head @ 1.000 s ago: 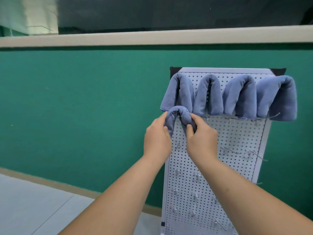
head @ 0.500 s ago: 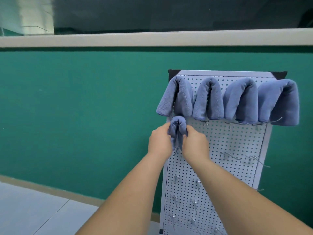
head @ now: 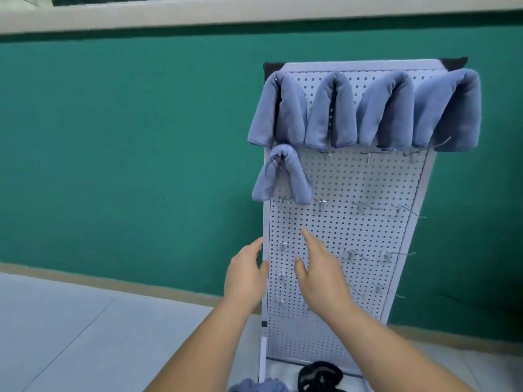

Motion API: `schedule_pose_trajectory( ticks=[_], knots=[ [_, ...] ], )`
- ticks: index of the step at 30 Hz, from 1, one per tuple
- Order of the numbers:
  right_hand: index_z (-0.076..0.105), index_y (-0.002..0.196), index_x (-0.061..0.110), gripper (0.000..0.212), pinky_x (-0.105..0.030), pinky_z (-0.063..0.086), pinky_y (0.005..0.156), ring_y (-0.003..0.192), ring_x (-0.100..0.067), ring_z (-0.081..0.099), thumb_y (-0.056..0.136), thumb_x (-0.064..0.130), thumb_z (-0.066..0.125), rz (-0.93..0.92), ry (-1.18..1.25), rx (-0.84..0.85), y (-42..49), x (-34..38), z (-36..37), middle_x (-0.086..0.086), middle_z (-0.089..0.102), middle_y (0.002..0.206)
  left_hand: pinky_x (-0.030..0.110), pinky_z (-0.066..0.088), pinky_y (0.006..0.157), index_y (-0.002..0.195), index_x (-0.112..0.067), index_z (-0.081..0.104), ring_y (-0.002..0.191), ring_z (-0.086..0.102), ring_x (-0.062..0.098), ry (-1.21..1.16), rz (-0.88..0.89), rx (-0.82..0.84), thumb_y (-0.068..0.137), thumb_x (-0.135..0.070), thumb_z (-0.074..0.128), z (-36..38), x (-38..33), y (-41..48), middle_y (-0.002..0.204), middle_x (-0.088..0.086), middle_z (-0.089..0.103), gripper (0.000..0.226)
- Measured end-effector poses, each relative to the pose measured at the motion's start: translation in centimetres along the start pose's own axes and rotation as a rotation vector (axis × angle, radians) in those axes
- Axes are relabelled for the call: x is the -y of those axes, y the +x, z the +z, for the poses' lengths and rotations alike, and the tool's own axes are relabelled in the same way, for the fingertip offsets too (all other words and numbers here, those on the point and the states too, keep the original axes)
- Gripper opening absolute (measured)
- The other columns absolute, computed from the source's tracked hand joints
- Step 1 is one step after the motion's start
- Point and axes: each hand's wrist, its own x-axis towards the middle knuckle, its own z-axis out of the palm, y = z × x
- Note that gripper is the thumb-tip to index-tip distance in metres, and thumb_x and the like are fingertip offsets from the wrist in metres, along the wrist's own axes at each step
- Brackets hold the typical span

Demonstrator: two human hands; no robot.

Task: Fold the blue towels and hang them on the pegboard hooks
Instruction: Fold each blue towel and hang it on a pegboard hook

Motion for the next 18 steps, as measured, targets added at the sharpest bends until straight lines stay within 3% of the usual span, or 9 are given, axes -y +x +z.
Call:
schedule_pose_trajectory(
  ticks=[4, 7, 11, 15, 18],
  knots=[
    [0.031, 0.164, 0.028, 0.059, -0.037, 0.034, 0.124, 0.153, -0.014, 0.036, 0.109, 0.022, 0.05, 0.009, -0.069, 0.178, -7.0, -6.6, 3.3, 0.007, 0.033, 0.169, 0.036, 0.048, 0.112, 0.154, -0.033, 0.05, 0.131, 0.059, 0.015, 0.064, -0.1, 0.214, 0.1, -0.023, 0.069, 5.0, 5.4, -7.0, 0.147, -0.005, 0.061, 0.059],
    [0.036, 0.162, 0.024, 0.057, -0.039, 0.037, 0.121, 0.15, -0.02, 0.041, 0.107, 0.017, 0.05, 0.042, -0.117, 0.366, -12.4, -12.1, 5.1, 0.002, 0.038, 0.167, 0.023, 0.045, 0.105, 0.151, -0.028, 0.055, 0.126, 0.062, 0.016, 0.075, -0.149, 0.369, 0.095, -0.019, 0.074, 8.2, 8.2, -12.0, 0.143, -0.001, 0.064, 0.06],
    [0.038, 0.161, 0.028, 0.058, -0.033, 0.04, 0.116, 0.144, -0.022, 0.047, 0.105, 0.025, 0.055, 0.176, -0.181, 0.534, -19.0, -18.3, 6.1, 0.003, 0.04, 0.165, 0.022, 0.046, 0.098, 0.148, -0.035, 0.056, 0.115, 0.063, 0.013, 0.114, -0.218, 0.545, 0.095, -0.024, 0.075, 11.6, 10.9, -17.4, 0.138, -0.007, 0.061, 0.058],
    [0.04, 0.159, 0.032, 0.055, -0.035, 0.043, 0.111, 0.143, -0.022, 0.047, 0.106, 0.036, 0.055, 0.303, -0.257, 0.703, -24.5, -22.9, 6.8, 0.003, 0.043, 0.162, 0.039, 0.049, 0.109, 0.15, -0.033, 0.054, 0.129, 0.06, 0.023, 0.14, -0.301, 0.709, 0.097, -0.024, 0.072, 14.8, 14.1, -22.8, 0.142, -0.006, 0.061, 0.057],
    [0.041, 0.156, 0.039, 0.054, -0.037, 0.046, 0.109, 0.141, -0.024, 0.048, 0.105, 0.041, 0.056, 0.398, -0.312, 0.836, -28.7, -26.1, 7.3, 0.0, 0.045, 0.159, 0.037, 0.045, 0.113, 0.155, -0.028, 0.05, 0.136, 0.055, 0.02, 0.214, -0.287, 0.789, 0.098, -0.03, 0.073, 15.9, 15.0, -26.5, 0.152, -0.002, 0.056, 0.062]
  ],
)
